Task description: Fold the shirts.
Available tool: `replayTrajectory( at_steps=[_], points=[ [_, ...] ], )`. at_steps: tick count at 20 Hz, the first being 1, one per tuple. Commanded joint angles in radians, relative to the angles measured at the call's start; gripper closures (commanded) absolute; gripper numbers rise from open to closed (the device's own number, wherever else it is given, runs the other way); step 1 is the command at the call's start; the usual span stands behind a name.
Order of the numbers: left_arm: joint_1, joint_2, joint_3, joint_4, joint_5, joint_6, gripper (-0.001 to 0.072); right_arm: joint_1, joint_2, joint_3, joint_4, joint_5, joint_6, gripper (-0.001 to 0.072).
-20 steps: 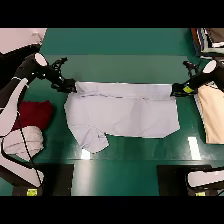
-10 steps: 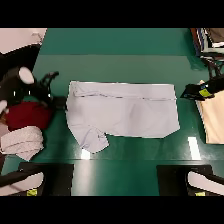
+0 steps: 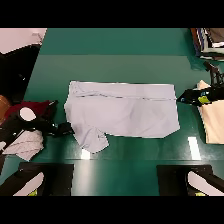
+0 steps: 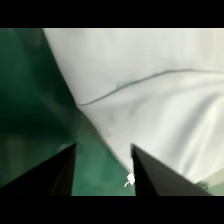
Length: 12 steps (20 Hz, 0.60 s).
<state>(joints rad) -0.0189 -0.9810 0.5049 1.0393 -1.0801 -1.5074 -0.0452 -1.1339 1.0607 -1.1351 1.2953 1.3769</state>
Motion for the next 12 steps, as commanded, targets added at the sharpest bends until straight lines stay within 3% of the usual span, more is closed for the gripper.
replayTrajectory(
  at_steps=[1, 5, 6, 7, 12],
  points=[
    [-0.001, 0.015, -0.067, -0.129, 0.124, 0.046, 0.0287, -0.001, 0.009, -0.009, 0.019, -0.001, -0.005, 0.0347],
    [-0.001, 0.015, -0.074, -0.158, 0.156, 0.067, 0.0299, -0.001, 0.008, -0.009, 0.018, 0.022, -0.005, 0.0347],
    [-0.001, 0.015, -0.074, -0.158, 0.151, 0.068, 0.0523, -0.008, 0.009, -0.009, 0.013, 0.043, -0.006, 0.0347],
    [-0.001, 0.015, -0.073, -0.159, 0.142, 0.078, 0.0675, -0.021, 0.008, -0.009, 0.008, 0.067, -0.006, 0.0347],
    [-0.001, 0.02, -0.017, -0.137, 0.002, 0.103, 0.0686, -0.154, 0.041, -0.104, -0.08, 0.174, 0.006, 0.0347]
  ],
)
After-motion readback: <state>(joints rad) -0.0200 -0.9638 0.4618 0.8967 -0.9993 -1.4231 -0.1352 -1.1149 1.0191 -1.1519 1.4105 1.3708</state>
